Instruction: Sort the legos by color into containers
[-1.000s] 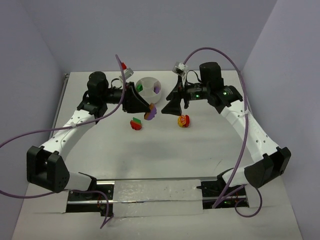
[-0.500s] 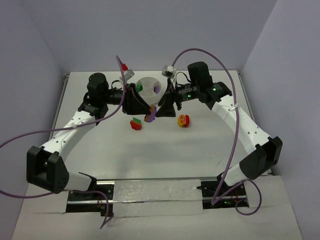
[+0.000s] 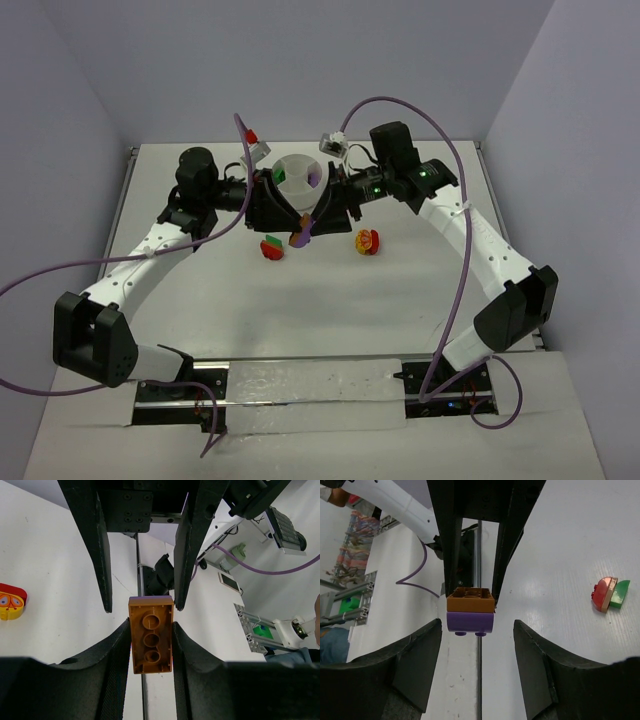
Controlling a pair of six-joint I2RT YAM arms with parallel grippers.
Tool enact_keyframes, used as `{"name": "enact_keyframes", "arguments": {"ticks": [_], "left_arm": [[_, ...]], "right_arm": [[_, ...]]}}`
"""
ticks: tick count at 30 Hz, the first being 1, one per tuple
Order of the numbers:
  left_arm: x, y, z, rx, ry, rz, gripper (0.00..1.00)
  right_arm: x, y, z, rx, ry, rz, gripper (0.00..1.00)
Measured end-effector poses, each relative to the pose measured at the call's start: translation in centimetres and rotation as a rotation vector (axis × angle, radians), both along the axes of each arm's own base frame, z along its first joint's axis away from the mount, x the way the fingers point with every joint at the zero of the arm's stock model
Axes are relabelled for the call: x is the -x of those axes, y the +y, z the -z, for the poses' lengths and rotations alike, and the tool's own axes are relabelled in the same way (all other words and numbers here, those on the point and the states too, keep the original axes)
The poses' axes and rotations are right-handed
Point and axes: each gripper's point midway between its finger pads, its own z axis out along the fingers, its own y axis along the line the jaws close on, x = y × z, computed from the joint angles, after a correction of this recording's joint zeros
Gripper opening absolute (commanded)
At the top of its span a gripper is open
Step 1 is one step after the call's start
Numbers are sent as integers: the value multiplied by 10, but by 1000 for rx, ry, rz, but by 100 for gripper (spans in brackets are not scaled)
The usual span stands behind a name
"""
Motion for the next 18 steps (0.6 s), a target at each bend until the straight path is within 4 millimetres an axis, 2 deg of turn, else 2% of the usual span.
{"name": "enact_keyframes", "arguments": {"ticks": [13, 17, 18], "left_arm": [[2, -3, 2, -2, 1, 9, 0], [3, -3, 3, -5, 1, 18, 0], [3, -3, 4, -6, 2, 17, 0]], "right_arm": [[10, 3, 3, 10, 8, -33, 45], [10, 3, 6, 21, 21, -29, 23], [10, 3, 6, 23, 23, -29, 8]]}}
